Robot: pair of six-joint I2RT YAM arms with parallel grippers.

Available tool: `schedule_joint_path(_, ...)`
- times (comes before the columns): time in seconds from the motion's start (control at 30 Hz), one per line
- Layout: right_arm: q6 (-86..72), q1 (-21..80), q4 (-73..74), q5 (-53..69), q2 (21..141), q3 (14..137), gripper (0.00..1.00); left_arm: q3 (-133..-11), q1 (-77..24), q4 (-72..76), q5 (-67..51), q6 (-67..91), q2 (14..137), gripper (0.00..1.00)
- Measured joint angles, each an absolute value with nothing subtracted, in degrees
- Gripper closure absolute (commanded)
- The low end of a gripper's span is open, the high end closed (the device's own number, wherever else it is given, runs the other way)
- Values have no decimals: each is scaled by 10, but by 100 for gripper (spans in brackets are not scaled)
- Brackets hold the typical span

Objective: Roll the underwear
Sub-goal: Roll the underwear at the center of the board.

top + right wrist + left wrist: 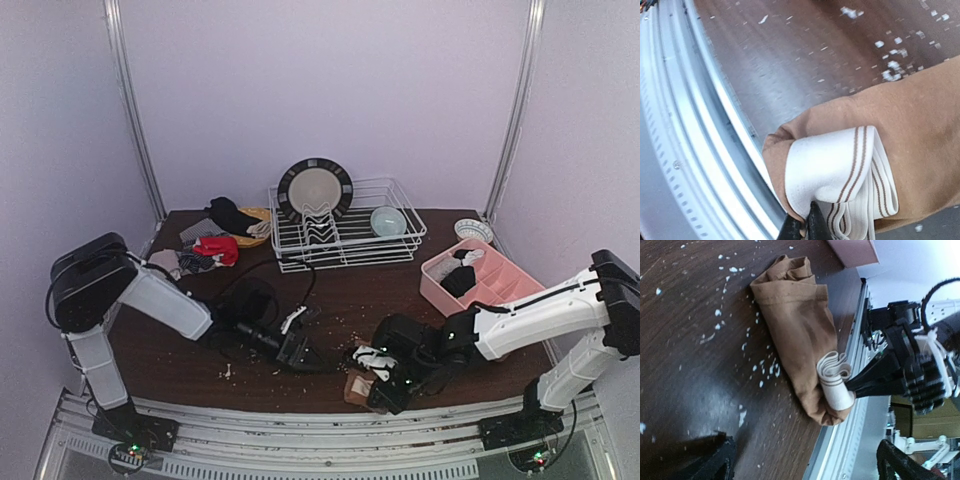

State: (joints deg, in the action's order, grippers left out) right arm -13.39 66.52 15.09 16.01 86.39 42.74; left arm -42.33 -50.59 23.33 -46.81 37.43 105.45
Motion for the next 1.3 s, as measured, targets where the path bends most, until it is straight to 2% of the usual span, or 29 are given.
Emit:
schedule_joint_path(0.13, -152, 651, 153, 241, 864, 426, 100, -364, -556, 207, -370, 298, 972, 2)
schedule_joint_path(0.3, -167, 625, 155, 335, 875, 426, 100, -324, -694, 213, -227, 125, 867, 2)
schedule_joint_path(0.43, -179, 603, 136, 406, 901, 423, 100, -297, -749, 256, -159, -18, 842, 2)
schedule_joint_path(0.5, -185, 594, 123, 434, 914, 419, 100, -293, -750, 265, -147, -75, 842, 3)
schedule_joint_path(0.57, -189, 586, 111, 453, 921, 415, 100, -293, -750, 272, -141, -132, 844, 10)
schedule_joint_path(0.77, -197, 569, 93, 488, 931, 408, 100, -348, -751, 237, -145, -235, 888, 34)
schedule_joint_path(1.3, -209, 553, 79, 511, 933, 401, 100, -476, -751, 120, -190, -354, 1032, 35)
